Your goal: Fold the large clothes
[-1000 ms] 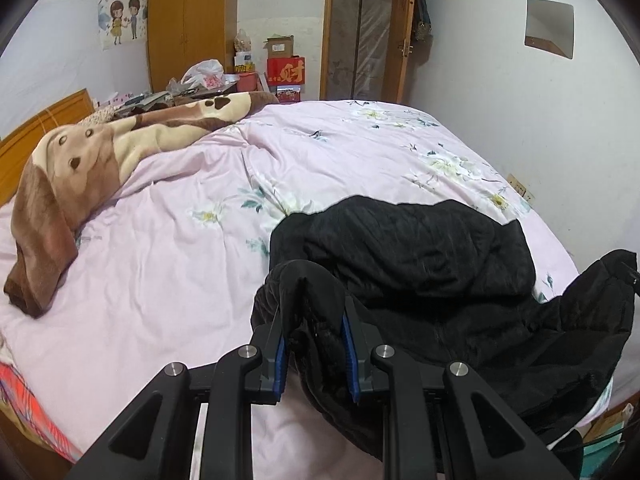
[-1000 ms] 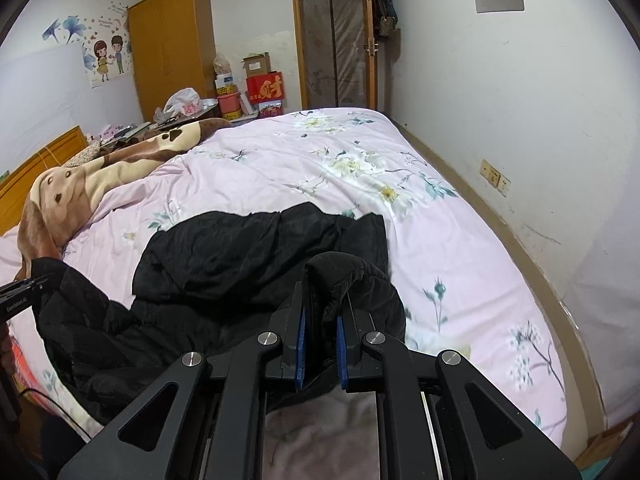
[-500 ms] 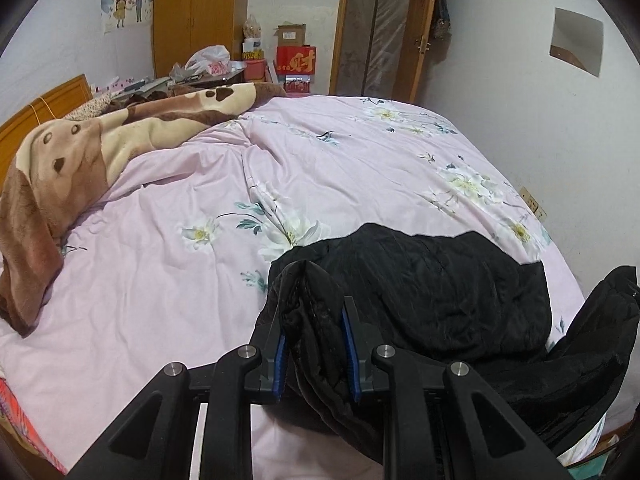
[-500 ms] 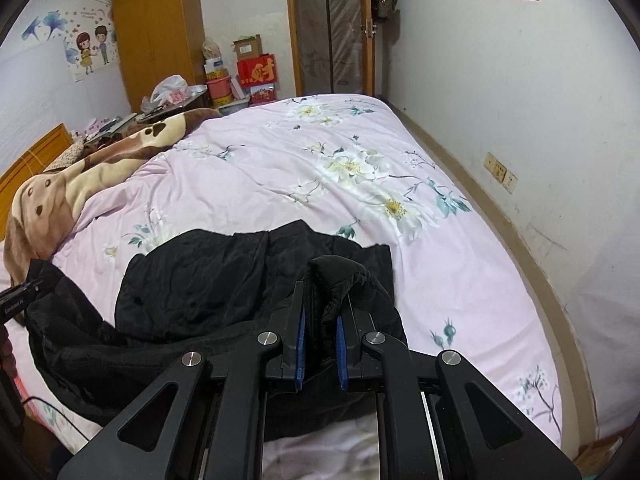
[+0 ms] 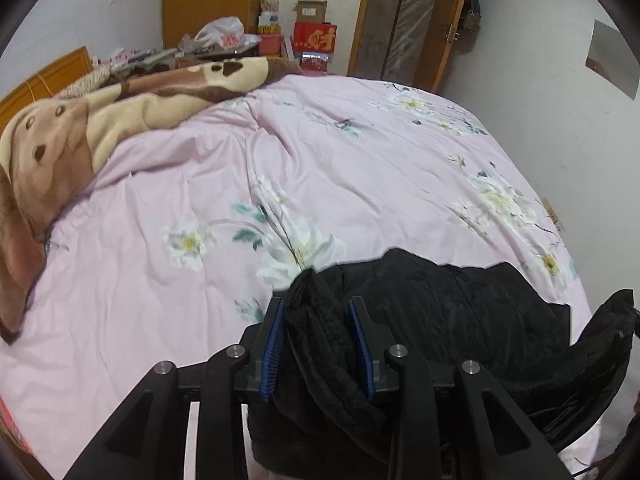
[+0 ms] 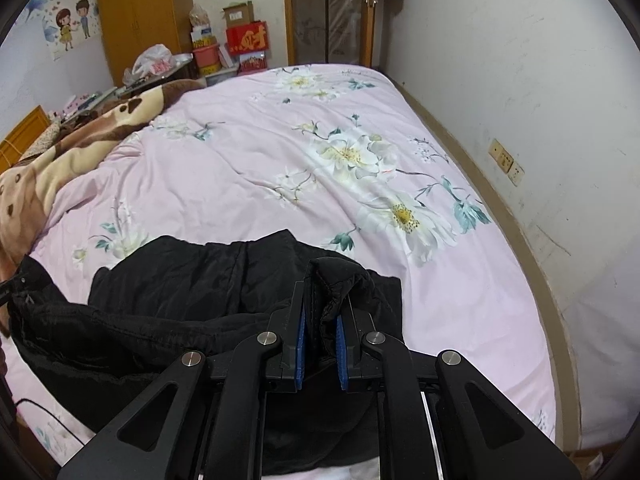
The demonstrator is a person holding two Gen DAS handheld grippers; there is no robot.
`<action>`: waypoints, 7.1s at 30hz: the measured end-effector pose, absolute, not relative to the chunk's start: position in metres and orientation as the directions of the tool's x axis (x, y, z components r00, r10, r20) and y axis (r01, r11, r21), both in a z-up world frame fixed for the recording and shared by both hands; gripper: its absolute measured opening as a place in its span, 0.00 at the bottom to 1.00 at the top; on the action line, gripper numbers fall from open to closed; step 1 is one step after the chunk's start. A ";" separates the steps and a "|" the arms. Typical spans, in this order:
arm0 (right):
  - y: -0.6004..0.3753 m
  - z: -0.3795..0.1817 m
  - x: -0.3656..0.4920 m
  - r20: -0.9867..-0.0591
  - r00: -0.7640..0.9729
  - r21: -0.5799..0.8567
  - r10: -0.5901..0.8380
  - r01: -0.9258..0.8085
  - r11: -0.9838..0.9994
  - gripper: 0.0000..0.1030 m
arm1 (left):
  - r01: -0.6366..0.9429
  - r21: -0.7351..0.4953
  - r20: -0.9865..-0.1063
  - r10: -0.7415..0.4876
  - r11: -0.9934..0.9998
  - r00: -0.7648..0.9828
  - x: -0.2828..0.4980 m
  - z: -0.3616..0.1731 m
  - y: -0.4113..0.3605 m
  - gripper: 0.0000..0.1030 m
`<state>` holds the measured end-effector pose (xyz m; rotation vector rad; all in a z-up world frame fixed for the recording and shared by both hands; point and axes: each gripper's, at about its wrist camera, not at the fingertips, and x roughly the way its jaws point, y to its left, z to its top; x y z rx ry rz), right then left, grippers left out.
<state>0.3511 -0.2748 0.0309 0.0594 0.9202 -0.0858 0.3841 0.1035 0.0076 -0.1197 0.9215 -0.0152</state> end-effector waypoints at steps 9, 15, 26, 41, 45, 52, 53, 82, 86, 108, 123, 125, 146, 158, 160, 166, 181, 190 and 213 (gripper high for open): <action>-0.284 0.001 0.399 -0.857 0.512 0.023 -0.059 0.152 0.988 0.15 | -0.058 -0.159 -0.785 -0.091 0.986 0.612 0.418 -0.004 0.118 0.40; -0.290 -0.003 0.419 -0.881 0.465 0.004 -0.087 0.190 0.982 0.18 | -0.085 -0.155 -0.747 -0.061 0.984 0.662 0.418 0.005 0.138 0.44; -0.294 0.019 0.421 -0.821 0.550 -0.071 -0.156 0.173 0.982 0.48 | -0.070 -0.163 -0.750 -0.077 0.984 0.657 0.405 -0.011 0.166 0.55; -0.342 -0.062 0.381 -0.825 0.557 0.131 0.102 0.012 0.991 0.70 | 0.097 -0.209 -0.833 -0.229 0.973 0.503 0.418 -0.085 0.114 0.70; -0.347 -0.082 0.390 -0.835 0.529 0.209 0.152 0.049 0.977 0.70 | 0.046 -0.209 -0.856 -0.206 0.977 0.475 0.428 -0.098 0.111 0.70; -0.343 -0.079 0.388 -0.826 0.540 0.220 0.165 0.039 0.975 0.29 | 0.051 -0.125 -0.859 -0.134 0.991 0.494 0.425 -0.098 0.100 0.32; -0.342 -0.076 0.386 -0.820 0.549 0.213 0.162 0.030 0.977 0.21 | 0.051 -0.116 -0.857 -0.126 0.992 0.499 0.425 -0.096 0.099 0.27; -0.318 -0.124 0.431 -0.905 0.415 -0.072 -0.091 0.063 0.995 0.20 | 0.055 0.109 -0.879 0.070 0.993 0.472 0.472 -0.140 0.068 0.24; -0.309 -0.112 0.431 -0.905 0.391 -0.157 -0.167 0.056 0.986 0.27 | 0.028 0.106 -0.874 0.079 0.994 0.479 0.467 -0.123 0.068 0.28; -0.223 -0.093 0.349 -0.798 0.603 0.008 0.007 0.000 1.000 0.63 | 0.079 -0.085 -0.832 -0.114 0.993 0.542 0.372 -0.121 -0.004 0.70; -0.229 -0.121 0.356 -0.855 0.517 0.020 0.042 -0.047 0.999 0.65 | 0.113 -0.069 -0.839 -0.119 0.991 0.531 0.381 -0.134 -0.002 0.73; -0.237 -0.100 0.348 -0.826 0.563 0.007 0.024 -0.033 0.999 0.65 | 0.100 -0.014 -0.820 -0.069 0.995 0.568 0.374 -0.120 0.006 0.73; -0.274 -0.138 0.351 -0.861 0.494 -0.104 -0.117 0.053 0.993 0.66 | -0.008 0.044 -0.842 0.041 0.999 0.538 0.391 -0.159 0.047 0.75; -0.283 -0.086 0.330 -0.832 0.540 -0.122 -0.130 0.050 0.991 0.67 | -0.018 0.015 -0.791 0.023 1.000 0.611 0.348 -0.106 0.069 0.73; -0.287 -0.076 0.325 -0.815 0.562 -0.123 -0.142 0.071 0.990 0.67 | -0.032 0.029 -0.792 0.043 0.999 0.609 0.352 -0.107 0.077 0.73; -0.298 -0.105 0.331 -0.848 0.509 -0.113 -0.146 0.094 0.989 0.68 | -0.039 0.078 -0.828 0.087 0.996 0.554 0.351 -0.136 0.082 0.73; -0.320 -0.121 0.328 -0.860 0.504 -0.019 -0.082 0.129 0.992 0.84 | -0.027 0.044 -0.866 0.051 0.999 0.497 0.377 -0.154 0.086 0.77; -0.343 -0.085 0.303 -0.834 0.549 0.019 -0.059 0.135 0.991 0.84 | 0.021 -0.071 -0.876 -0.073 0.997 0.476 0.380 -0.130 0.125 0.83; -0.369 -0.102 0.329 -0.849 0.502 0.264 0.166 0.129 0.956 0.85 | 0.046 -0.331 -0.889 -0.327 0.943 0.321 0.416 -0.159 0.146 0.91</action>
